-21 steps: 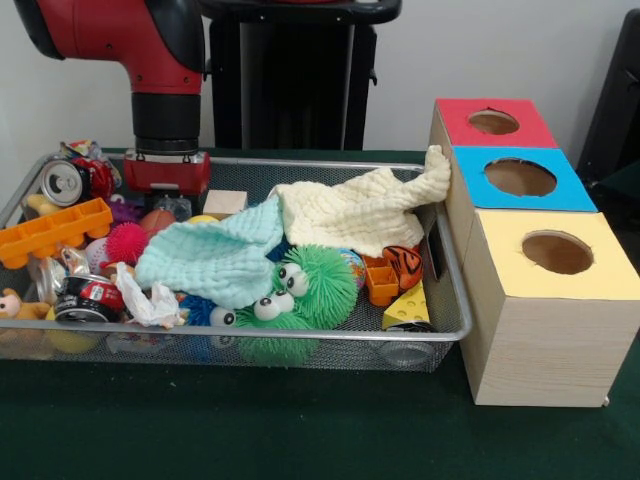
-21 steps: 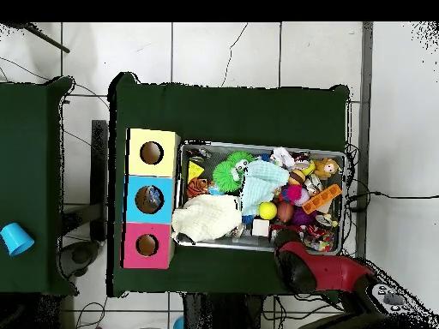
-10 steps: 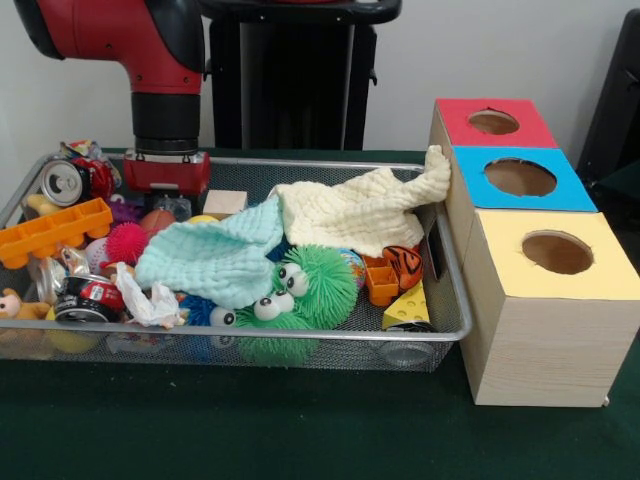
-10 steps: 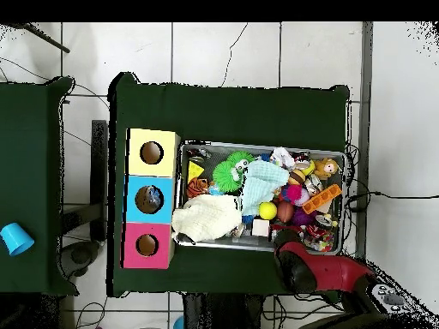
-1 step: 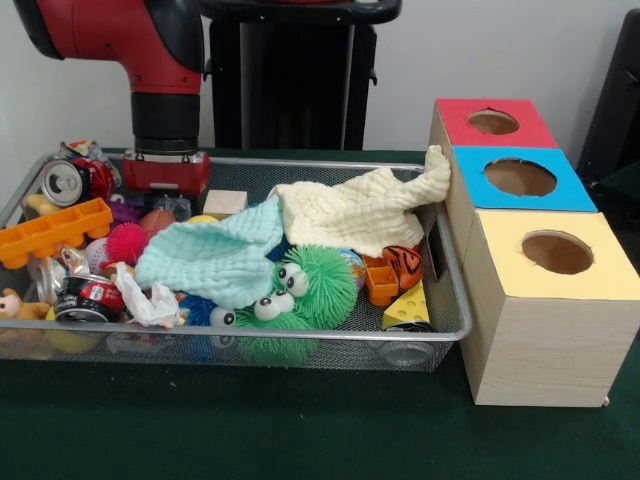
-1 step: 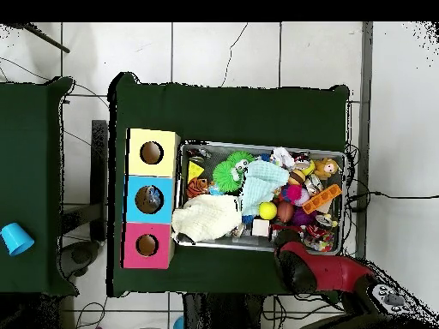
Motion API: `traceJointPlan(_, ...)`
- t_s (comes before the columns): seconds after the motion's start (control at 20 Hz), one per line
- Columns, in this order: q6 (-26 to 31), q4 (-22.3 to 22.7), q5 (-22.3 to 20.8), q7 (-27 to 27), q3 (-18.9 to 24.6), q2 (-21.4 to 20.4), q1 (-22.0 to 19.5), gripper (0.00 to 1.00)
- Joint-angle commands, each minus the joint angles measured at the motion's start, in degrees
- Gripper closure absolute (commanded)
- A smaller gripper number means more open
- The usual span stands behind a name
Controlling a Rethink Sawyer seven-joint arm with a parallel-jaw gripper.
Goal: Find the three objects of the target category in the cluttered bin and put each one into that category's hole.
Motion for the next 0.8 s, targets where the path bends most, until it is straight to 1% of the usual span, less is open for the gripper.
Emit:
traceJointPlan(0.05,6.8,-0.8,-2.8,3.1,0.0,4.0,-2.8,0.00)
traceJointPlan(0.25,5.8,-0.2,-3.1,3.3,-1.1,4.1,-2.5,0.00)
traceJointPlan(0.8,5.4,0.5,-3.2,3.4,-1.6,3.7,-2.5,0.00)
